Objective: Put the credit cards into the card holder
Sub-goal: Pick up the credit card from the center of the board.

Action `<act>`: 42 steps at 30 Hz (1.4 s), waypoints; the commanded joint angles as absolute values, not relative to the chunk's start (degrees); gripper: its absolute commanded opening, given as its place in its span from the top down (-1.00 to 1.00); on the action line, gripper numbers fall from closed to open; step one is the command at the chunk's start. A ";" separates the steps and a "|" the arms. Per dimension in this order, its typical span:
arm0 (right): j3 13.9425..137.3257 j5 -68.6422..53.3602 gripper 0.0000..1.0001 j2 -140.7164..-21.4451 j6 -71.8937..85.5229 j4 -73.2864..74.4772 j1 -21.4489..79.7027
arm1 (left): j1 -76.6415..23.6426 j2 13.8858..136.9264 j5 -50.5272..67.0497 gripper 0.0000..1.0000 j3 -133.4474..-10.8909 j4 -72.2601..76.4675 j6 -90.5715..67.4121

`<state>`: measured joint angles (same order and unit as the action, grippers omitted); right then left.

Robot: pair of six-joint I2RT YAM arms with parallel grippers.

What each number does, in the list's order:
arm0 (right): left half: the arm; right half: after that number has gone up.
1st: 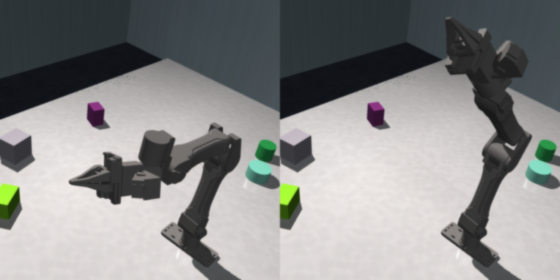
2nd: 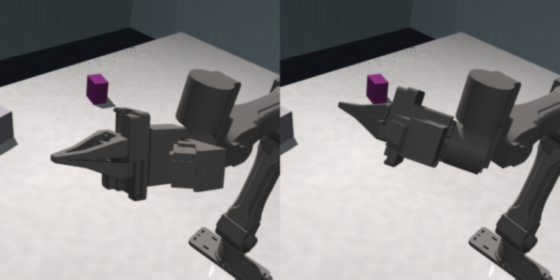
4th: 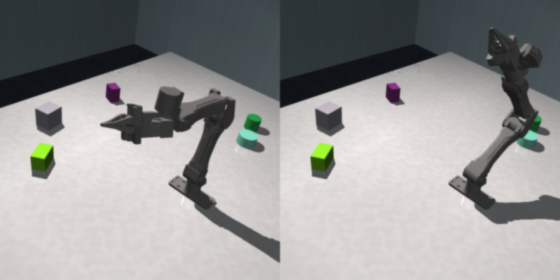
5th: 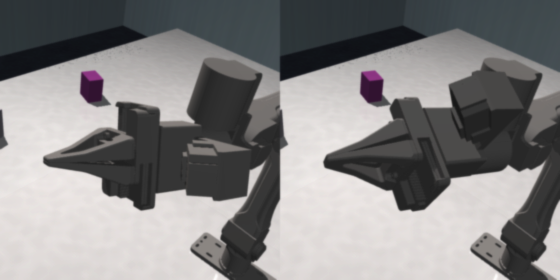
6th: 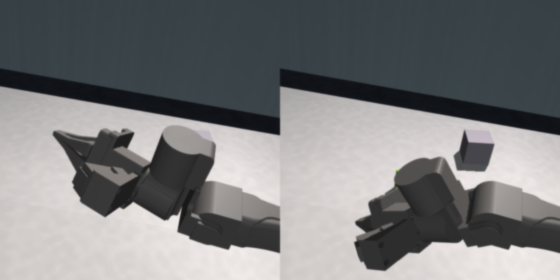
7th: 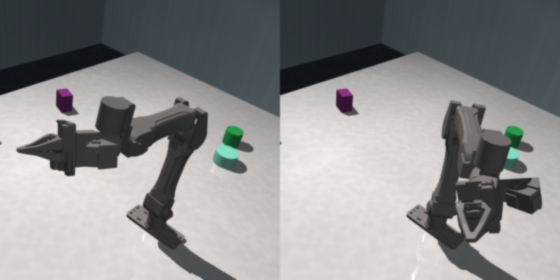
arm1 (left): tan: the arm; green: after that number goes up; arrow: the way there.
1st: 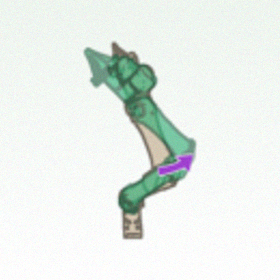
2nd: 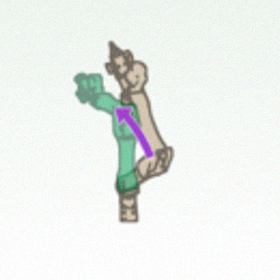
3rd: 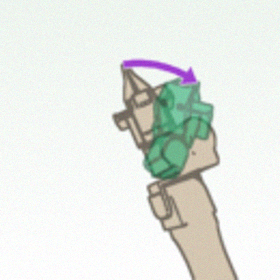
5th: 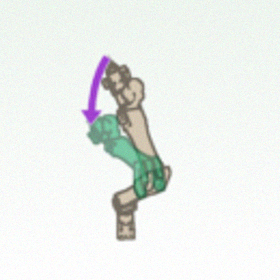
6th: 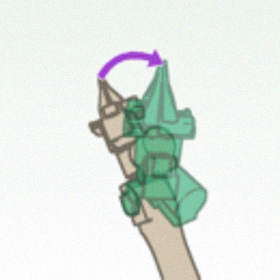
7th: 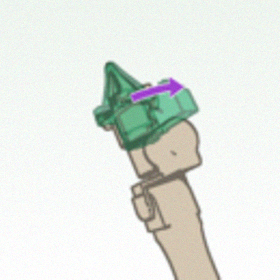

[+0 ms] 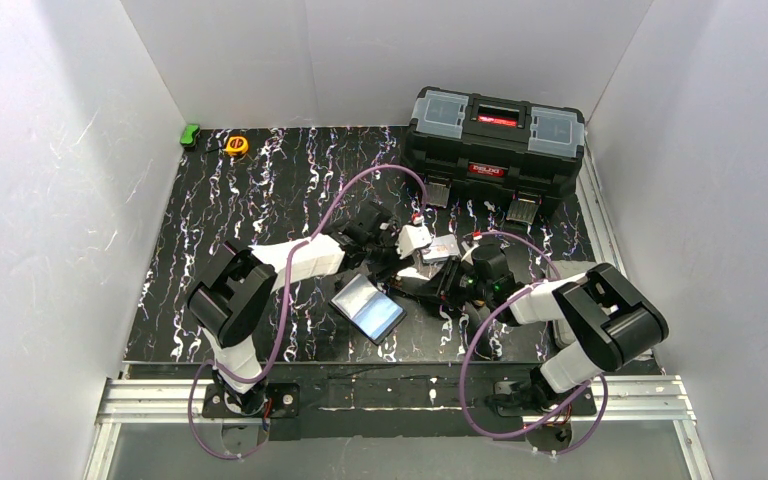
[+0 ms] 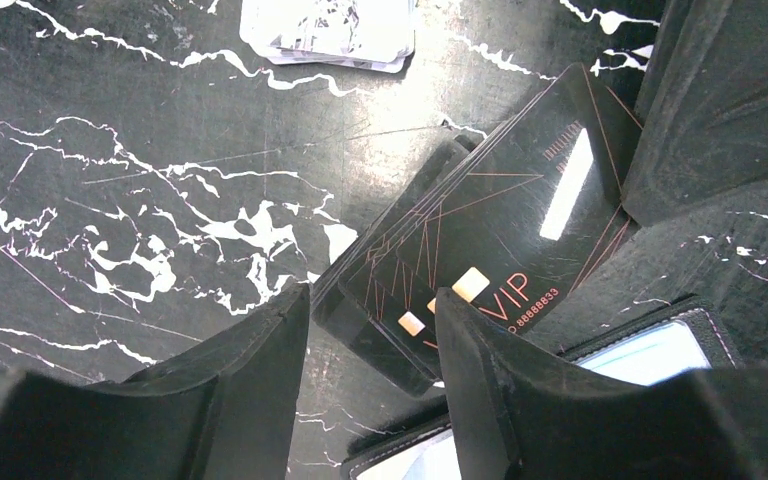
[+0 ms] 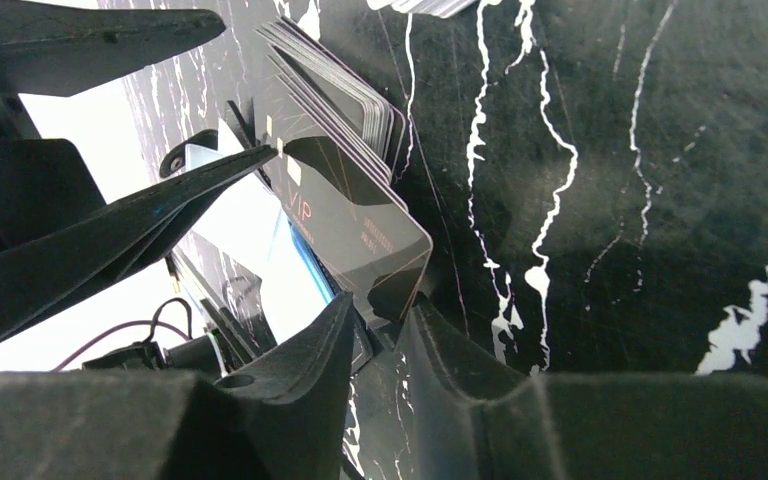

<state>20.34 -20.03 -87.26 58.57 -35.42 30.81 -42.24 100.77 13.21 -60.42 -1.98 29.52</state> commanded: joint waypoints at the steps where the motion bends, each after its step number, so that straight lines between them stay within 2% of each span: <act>1: 19.97 -18.98 0.42 -85.25 58.38 -34.91 30.59 | -41.32 98.59 13.16 0.02 -63.34 -6.69 28.34; 9: 20.30 -18.87 0.82 -83.26 57.69 -33.40 30.59 | -40.46 96.39 13.28 -0.02 -63.60 -9.34 28.04; 21: 21.23 -19.73 0.91 -74.40 52.47 -24.68 30.59 | -37.31 92.45 16.24 -0.06 -64.86 -13.09 26.95; 24: 21.93 -21.39 0.91 -71.64 50.39 -22.48 30.58 | -34.48 89.55 22.47 -0.17 -65.31 -14.60 25.87; 27: 22.88 -23.35 0.91 -69.11 48.16 -20.71 30.59 | -32.39 86.95 29.13 -0.37 -66.13 -16.81 26.02; 29: 24.10 -26.19 0.91 -68.17 46.36 -20.21 30.59 | -31.57 85.73 33.58 -0.46 -66.33 -17.89 26.47; 30: 26.34 -30.94 0.91 -67.55 44.32 -19.96 30.59 | -31.50 84.24 40.25 -0.54 -66.17 -19.21 27.00; 33: 29.64 -36.34 0.91 -67.61 42.33 -19.45 30.72 | -31.46 83.83 45.42 -0.63 -66.21 -20.33 26.99; 42: 37.21 -44.71 0.90 -68.84 35.33 -13.25 32.86 | -31.46 85.98 54.66 -0.63 -69.50 -30.76 31.33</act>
